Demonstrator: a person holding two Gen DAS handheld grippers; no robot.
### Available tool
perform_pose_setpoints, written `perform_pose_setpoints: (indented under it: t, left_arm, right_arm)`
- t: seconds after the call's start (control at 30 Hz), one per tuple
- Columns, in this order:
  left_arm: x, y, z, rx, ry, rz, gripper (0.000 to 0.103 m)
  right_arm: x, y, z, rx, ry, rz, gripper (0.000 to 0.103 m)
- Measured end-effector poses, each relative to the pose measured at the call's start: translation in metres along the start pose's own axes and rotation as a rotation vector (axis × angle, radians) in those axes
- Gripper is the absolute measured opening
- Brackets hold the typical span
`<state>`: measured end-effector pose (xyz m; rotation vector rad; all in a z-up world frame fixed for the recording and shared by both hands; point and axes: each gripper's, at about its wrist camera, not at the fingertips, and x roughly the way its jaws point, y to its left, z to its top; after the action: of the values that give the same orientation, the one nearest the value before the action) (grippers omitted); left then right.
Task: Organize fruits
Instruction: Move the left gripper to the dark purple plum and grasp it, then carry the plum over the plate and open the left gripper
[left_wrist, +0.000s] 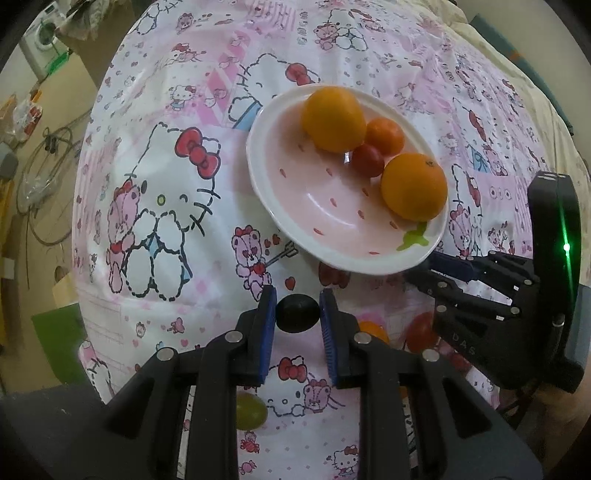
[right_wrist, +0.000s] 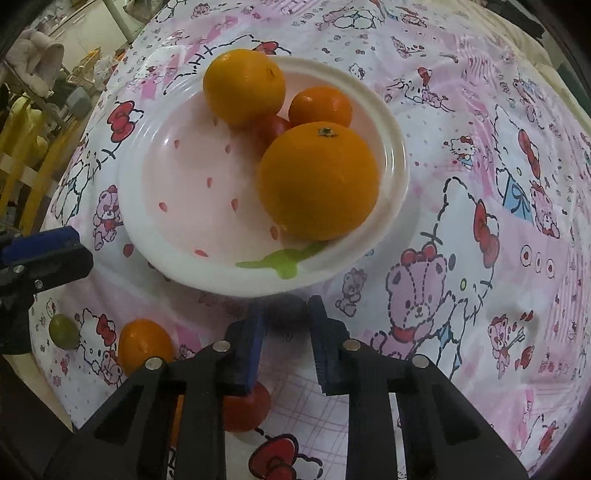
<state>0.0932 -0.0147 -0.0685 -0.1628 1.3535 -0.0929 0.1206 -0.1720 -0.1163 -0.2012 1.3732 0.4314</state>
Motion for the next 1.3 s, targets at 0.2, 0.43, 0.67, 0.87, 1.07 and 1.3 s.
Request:
perform_pose_setpoints:
  t: [0.2, 0.43, 0.67, 0.87, 1.07, 1.3]
  left_arm:
    - [-0.007, -0.008, -0.002, 0.025, -0.022, 0.012, 0.020]
    - [-0.010, -0.018, -0.003, 0.072, -0.051, 0.044, 0.020]
    - [-0.013, -0.016, 0.000, 0.063, -0.079, 0.039, 0.020]
    - [-0.025, -0.015, 0.005, 0.072, -0.148, 0.064, 0.020]
    - [-0.041, -0.009, 0.020, 0.073, -0.202, 0.068, 0.020]
    - [-0.062, -0.001, 0.043, 0.055, -0.244, 0.047, 0.020]
  right_arm:
    - [-0.005, -0.001, -0.002, 0.012, 0.001, 0.026, 0.025]
    - [-0.023, -0.009, -0.014, 0.027, -0.012, 0.078, 0.025]
    - [-0.042, -0.032, -0.023, 0.062, -0.017, 0.074, 0.025]
    - [-0.066, -0.069, -0.020, 0.173, -0.085, 0.045, 0.025]
    - [-0.104, -0.094, -0.013, 0.258, -0.228, 0.024, 0.025]
    - [-0.135, -0.109, 0.003, 0.304, -0.374, 0.076, 0.025]
